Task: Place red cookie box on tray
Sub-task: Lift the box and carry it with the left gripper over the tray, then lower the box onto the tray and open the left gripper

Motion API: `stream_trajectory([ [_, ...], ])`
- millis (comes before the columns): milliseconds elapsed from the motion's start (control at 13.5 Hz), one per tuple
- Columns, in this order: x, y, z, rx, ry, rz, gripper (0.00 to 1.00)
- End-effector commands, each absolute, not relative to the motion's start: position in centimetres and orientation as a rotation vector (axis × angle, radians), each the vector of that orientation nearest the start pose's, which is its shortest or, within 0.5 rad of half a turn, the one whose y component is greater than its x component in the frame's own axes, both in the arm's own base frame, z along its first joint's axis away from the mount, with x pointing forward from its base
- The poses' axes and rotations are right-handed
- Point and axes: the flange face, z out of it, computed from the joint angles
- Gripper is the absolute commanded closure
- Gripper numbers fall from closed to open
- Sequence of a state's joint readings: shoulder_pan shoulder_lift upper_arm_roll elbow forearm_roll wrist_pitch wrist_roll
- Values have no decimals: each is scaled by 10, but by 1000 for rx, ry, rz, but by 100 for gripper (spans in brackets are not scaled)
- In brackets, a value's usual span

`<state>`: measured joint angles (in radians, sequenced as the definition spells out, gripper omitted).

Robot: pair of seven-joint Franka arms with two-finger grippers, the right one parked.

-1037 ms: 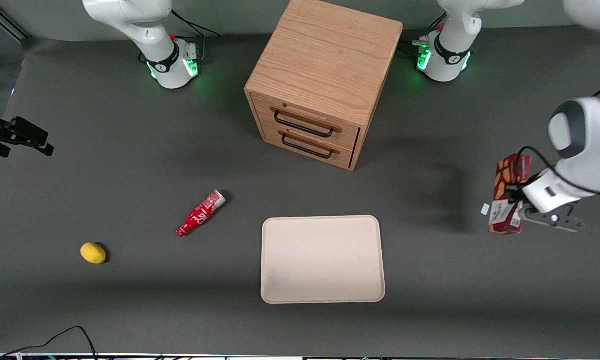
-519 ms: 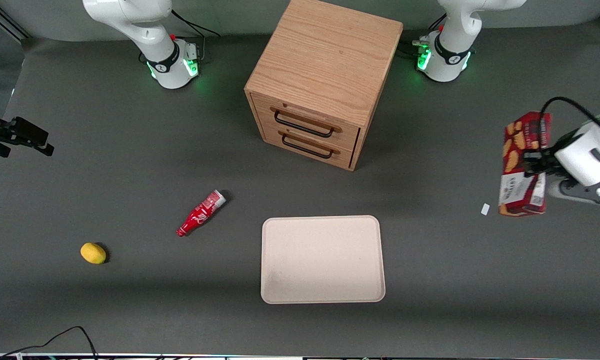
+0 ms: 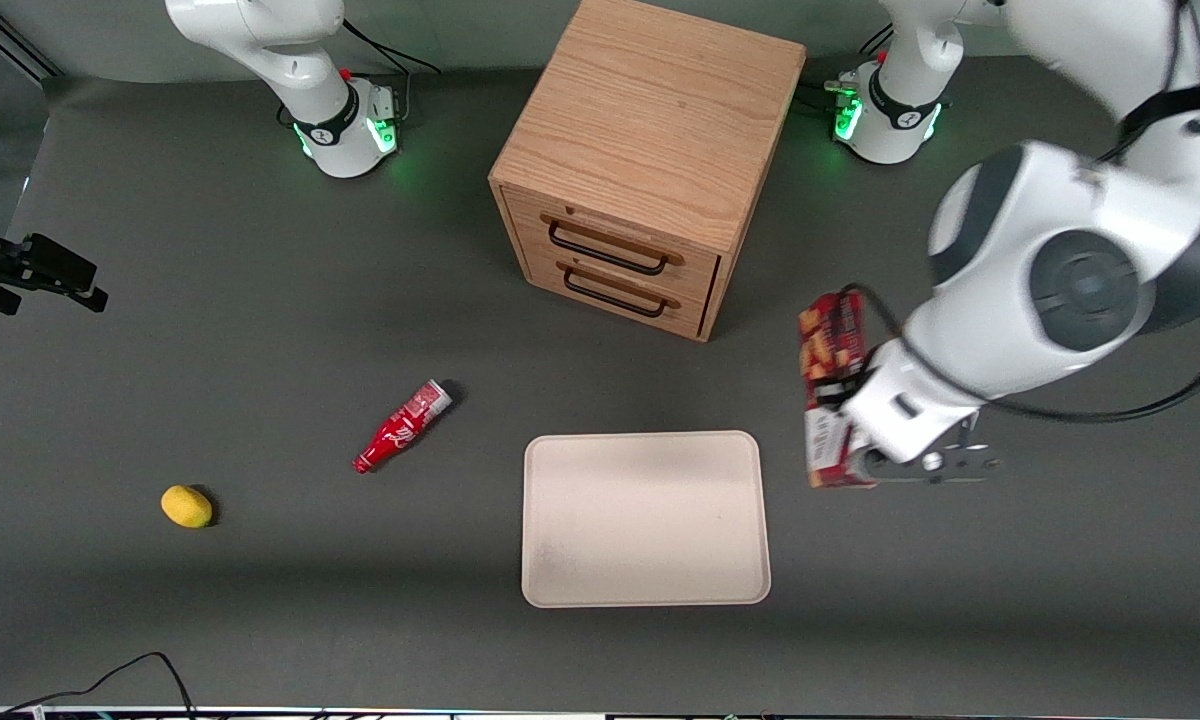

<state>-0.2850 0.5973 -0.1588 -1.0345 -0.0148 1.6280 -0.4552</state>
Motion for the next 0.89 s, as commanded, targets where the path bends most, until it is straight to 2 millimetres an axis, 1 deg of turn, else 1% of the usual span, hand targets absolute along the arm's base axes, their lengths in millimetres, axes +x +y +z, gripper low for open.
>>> stream_trajectory([
  [0,680,-335,468,-3231,-130,-74,100],
  [74,684,-351,444,-3224,-149,-112,100],
  [148,689,-360,423,-3220,-149,-141,100],
  [370,704,-368,359,-3203,-124,-208,100],
  [444,707,-369,342,-3180,-103,-235,100],
  [519,710,-367,328,-3163,-91,-247,100],
  [667,719,-354,308,-3119,-86,-274,100],
  [815,722,-353,292,-3121,-81,-294,100],
])
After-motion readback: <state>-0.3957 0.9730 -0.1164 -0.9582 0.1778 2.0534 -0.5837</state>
